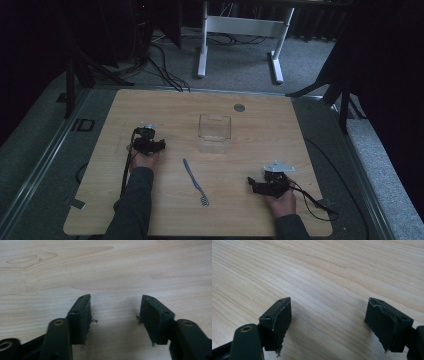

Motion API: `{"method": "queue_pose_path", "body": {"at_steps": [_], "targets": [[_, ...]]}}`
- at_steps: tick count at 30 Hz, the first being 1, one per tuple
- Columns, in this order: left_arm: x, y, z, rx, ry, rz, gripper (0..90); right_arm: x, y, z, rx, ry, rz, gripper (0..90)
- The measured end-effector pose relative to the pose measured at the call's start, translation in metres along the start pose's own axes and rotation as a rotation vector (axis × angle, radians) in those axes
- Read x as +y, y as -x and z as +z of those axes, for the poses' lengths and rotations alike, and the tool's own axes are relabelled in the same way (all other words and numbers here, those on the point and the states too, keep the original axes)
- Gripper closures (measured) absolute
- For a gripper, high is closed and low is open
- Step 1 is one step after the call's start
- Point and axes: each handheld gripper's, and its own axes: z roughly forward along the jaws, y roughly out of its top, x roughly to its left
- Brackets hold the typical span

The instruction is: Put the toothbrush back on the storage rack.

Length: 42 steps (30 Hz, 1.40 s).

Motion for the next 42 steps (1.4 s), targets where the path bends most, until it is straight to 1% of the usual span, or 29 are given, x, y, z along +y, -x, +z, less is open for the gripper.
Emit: {"method": "queue_pose_path", "body": {"at_steps": [1, 3, 4, 5, 6, 8, 10, 11, 13, 14, 15, 16, 17, 20, 22, 24, 27, 32, 33, 38, 41, 42], "targets": [[0.000, -0.001, -0.002, -0.002, -0.001, 0.000, 47.1, 0.000, 0.000, 0.000, 0.000, 0.000, 0.000, 21.0], [-0.002, -0.002, -0.006, -0.029, 0.025, 0.001, 48.1, 0.000, 0.000, 0.000, 0.000, 0.000, 0.000, 21.0], [-0.001, -0.002, -0.011, -0.055, 0.047, 0.022, 48.5, 0.000, 0.000, 0.000, 0.000, 0.000, 0.000, 21.0], [-0.001, -0.002, -0.011, -0.055, 0.047, 0.022, 48.7, 0.000, 0.000, 0.000, 0.000, 0.000, 0.000, 21.0], [0.000, -0.002, -0.015, -0.062, 0.057, 0.036, 49.3, 0.000, 0.000, 0.000, 0.000, 0.000, 0.000, 21.0], [0.001, -0.001, -0.020, -0.092, 0.077, 0.057, 50.1, 0.000, 0.000, 0.000, 0.000, 0.000, 0.000, 21.0], [0.001, -0.001, -0.020, -0.092, 0.077, 0.057, 50.2, 0.000, 0.000, 0.000, 0.000, 0.000, 0.000, 21.0], [0.004, -0.002, -0.026, -0.120, 0.091, 0.077, 50.5, 0.000, 0.000, 0.000, 0.000, 0.000, 0.000, 21.0], [0.006, -0.005, -0.028, -0.134, 0.098, 0.071, 50.7, 0.000, 0.000, 0.000, 0.000, 0.000, 0.000, 21.0], [0.006, -0.007, -0.029, -0.152, 0.102, 0.062, 51.0, 0.000, 0.000, 0.000, 0.000, 0.000, 0.000, 21.0], [0.007, -0.011, -0.031, -0.177, 0.109, 0.056, 51.2, 0.000, 0.000, 0.000, 0.000, 0.000, 0.000, 21.0], [0.007, -0.011, -0.031, -0.177, 0.109, 0.056, 51.9, 0.000, 0.000, 0.000, 0.000, 0.000, 0.000, 21.0], [0.008, -0.013, -0.034, -0.199, 0.118, 0.054, 51.9, 0.000, 0.000, 0.000, 0.000, 0.000, 0.000, 21.0], [0.008, -0.018, -0.039, -0.228, 0.141, 0.052, 53.2, 0.000, 0.000, 0.000, 0.000, 0.000, 0.000, 21.0], [0.009, -0.021, -0.042, -0.247, 0.160, 0.053, 54.5, 0.000, 0.000, 0.000, 0.000, 0.000, 0.000, 21.0], [0.010, -0.024, -0.046, -0.277, 0.166, 0.070, 55.6, 0.000, 0.000, 0.000, 0.000, 0.000, 0.001, 21.0], [0.012, -0.029, -0.053, -0.288, 0.184, 0.096, 56.3, 0.000, 0.000, 0.000, 0.000, 0.000, 0.000, 21.0], [0.013, -0.046, -0.069, -0.336, 0.249, 0.107, 57.6, 0.000, 0.000, 0.000, 0.000, 0.000, 0.000, 21.0], [0.013, -0.048, -0.071, -0.342, 0.255, 0.111, 57.5, 0.000, 0.000, 0.000, 0.000, 0.000, 0.001, 21.0], [0.015, -0.058, -0.086, -0.356, 0.291, 0.150, 56.5, 0.000, 0.000, 0.000, 0.000, -0.001, 0.001, 21.0], [0.016, -0.062, -0.092, -0.371, 0.315, 0.155, 56.2, 0.000, 0.000, 0.000, 0.000, 0.000, 0.001, 21.0], [0.017, -0.063, -0.094, -0.375, 0.318, 0.163, 56.2, 0.000, 0.000, 0.000, 0.000, 0.000, 0.001, 21.0]]}}
